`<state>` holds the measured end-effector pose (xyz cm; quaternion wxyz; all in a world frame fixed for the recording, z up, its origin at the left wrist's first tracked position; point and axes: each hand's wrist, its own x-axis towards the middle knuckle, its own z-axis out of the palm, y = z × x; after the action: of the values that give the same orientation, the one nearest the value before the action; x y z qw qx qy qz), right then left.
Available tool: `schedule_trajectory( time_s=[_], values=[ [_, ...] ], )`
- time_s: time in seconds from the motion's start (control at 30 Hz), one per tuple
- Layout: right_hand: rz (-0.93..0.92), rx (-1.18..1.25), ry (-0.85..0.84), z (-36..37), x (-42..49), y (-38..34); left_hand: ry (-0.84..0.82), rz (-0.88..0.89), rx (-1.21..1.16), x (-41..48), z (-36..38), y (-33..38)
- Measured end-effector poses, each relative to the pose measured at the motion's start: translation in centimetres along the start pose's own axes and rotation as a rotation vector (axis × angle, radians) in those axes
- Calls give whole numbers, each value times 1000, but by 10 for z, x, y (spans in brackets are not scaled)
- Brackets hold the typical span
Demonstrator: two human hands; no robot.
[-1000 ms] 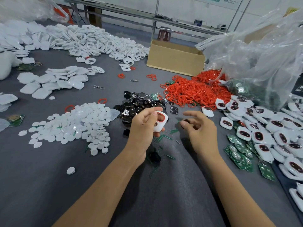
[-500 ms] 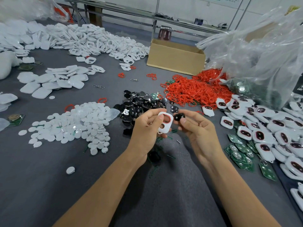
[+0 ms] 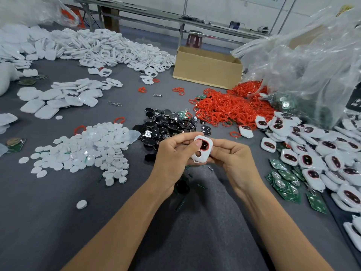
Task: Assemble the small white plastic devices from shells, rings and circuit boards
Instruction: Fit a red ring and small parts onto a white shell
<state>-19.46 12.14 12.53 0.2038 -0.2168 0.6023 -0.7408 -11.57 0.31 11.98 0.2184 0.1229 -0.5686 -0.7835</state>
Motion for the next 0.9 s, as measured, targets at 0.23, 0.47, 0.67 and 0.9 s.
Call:
schedule_trajectory(
  time_s=[0.23,0.47,0.67,0.9],
  values=[
    [32,-6,-8,-3,1,4,58,4,56,0,0,0],
    [62,-39,-36,-2,0,5,110,-18,68,1,-1,-1],
    [129,103,-74,-5,3,4,19,-136,-145,4,-7,1],
    [96,-104,9,-4,1,4,90,-51,126,3,-6,-4]
  ],
)
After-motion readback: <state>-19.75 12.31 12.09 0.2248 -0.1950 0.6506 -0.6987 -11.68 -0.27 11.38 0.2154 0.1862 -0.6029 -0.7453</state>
